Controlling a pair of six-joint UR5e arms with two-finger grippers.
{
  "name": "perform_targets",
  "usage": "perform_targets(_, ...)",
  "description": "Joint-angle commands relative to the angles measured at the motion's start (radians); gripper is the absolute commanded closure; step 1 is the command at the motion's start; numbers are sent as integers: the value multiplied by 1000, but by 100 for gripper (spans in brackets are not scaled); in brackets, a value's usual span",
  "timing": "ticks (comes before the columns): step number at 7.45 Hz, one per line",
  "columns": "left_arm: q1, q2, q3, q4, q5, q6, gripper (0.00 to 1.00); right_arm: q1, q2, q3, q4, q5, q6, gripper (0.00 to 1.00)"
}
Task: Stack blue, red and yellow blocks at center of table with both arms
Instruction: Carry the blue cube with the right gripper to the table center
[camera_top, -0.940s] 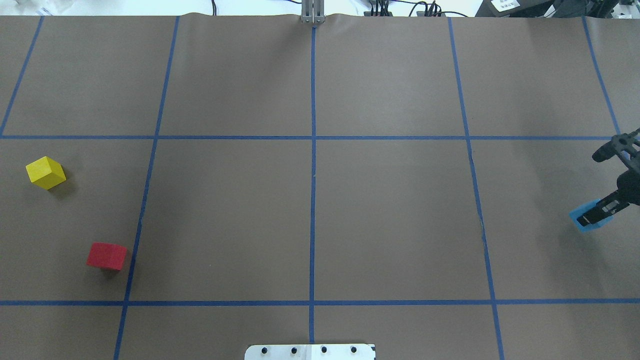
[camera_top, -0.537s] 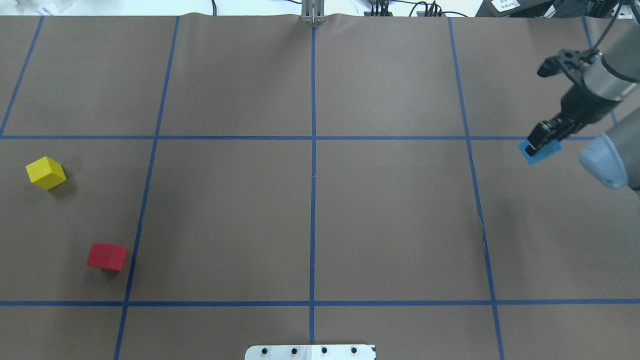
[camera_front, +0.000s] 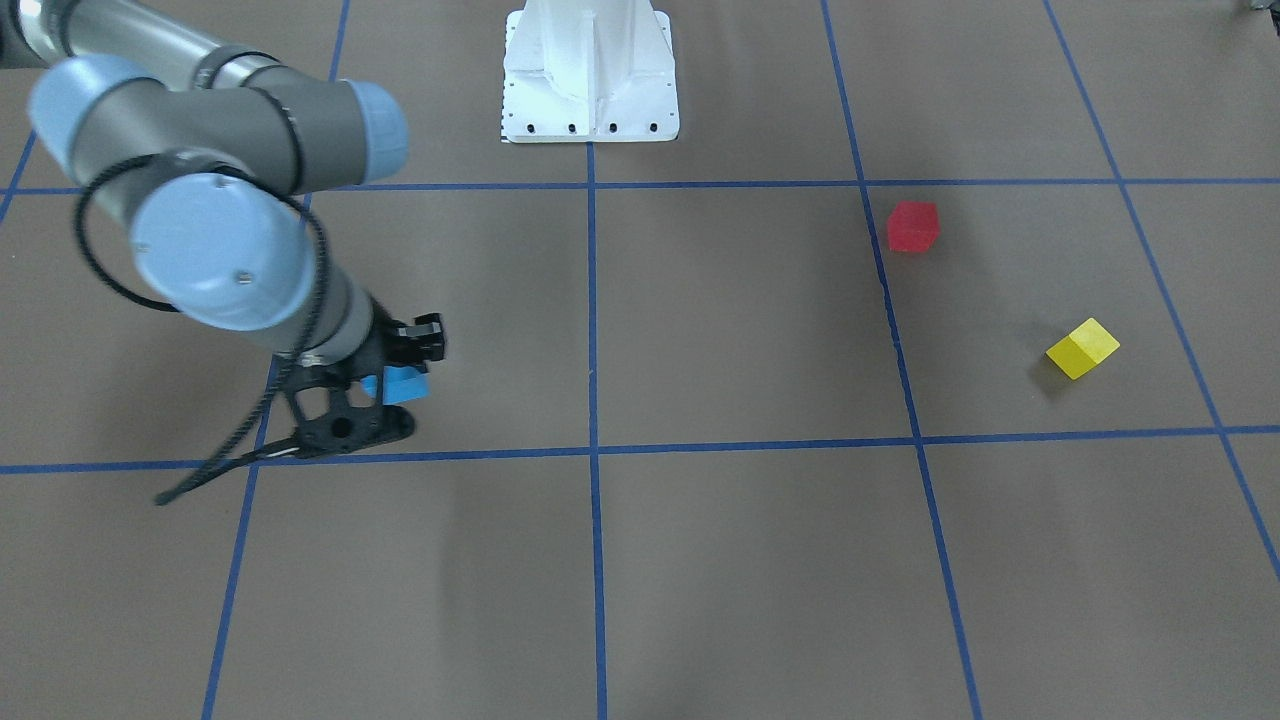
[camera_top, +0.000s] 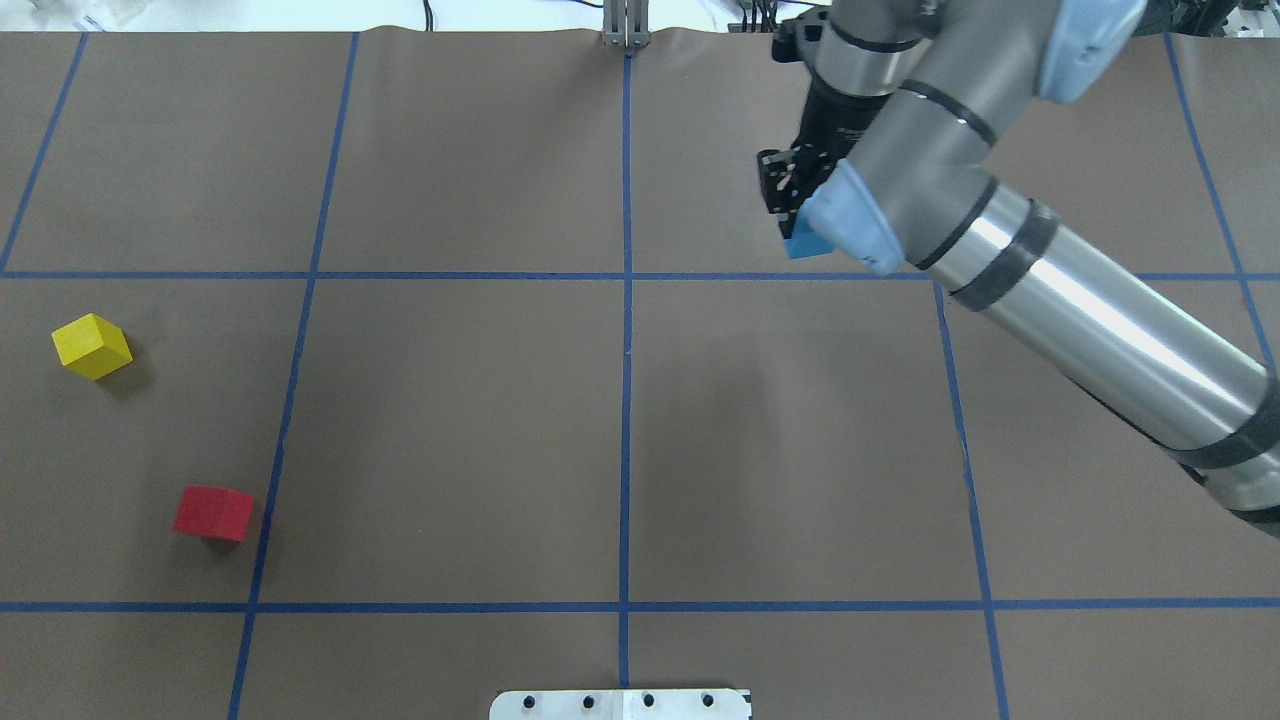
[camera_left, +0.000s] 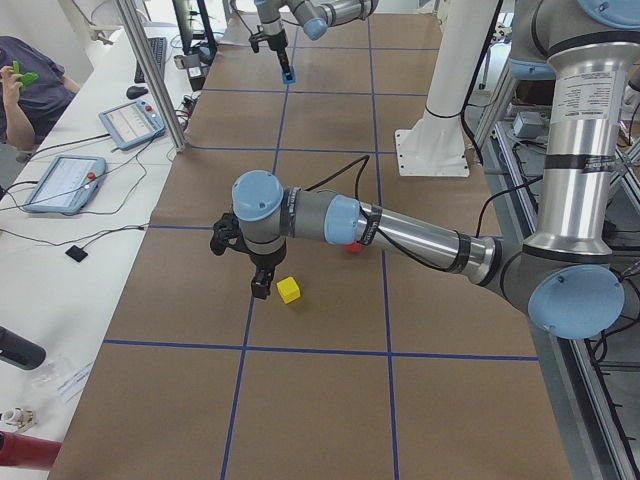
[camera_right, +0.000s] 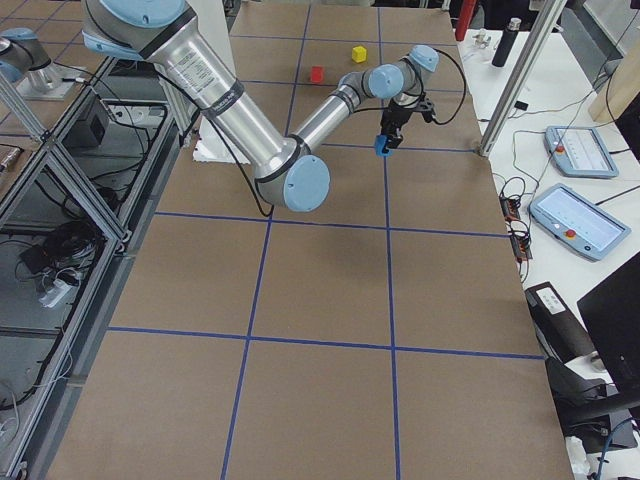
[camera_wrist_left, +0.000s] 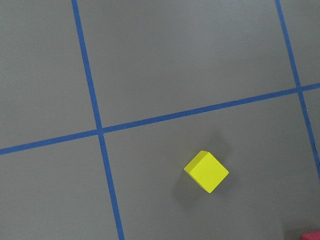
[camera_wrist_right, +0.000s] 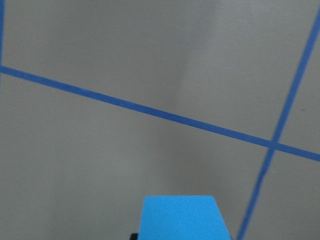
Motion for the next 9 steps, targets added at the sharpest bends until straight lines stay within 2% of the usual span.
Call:
perform_targets(1, 18, -13, 12, -14, 0, -120, 0, -114, 109, -216, 251, -27, 290, 100)
perform_targets(3, 20, -12, 10, -69, 12, -118, 0, -158, 112, -240, 290, -71, 298, 100)
perform_targets(4, 21, -4, 10, -106, 14, -123, 0, -180, 117, -279, 354, -88, 324, 100)
perform_targets(6, 21, -4, 13, -108, 14, -123, 0, -209, 174, -361, 371, -128, 372, 100)
perform_targets(9, 21, -3, 13, -107, 14, -123, 0, -223, 165, -364, 375, -128, 384, 100)
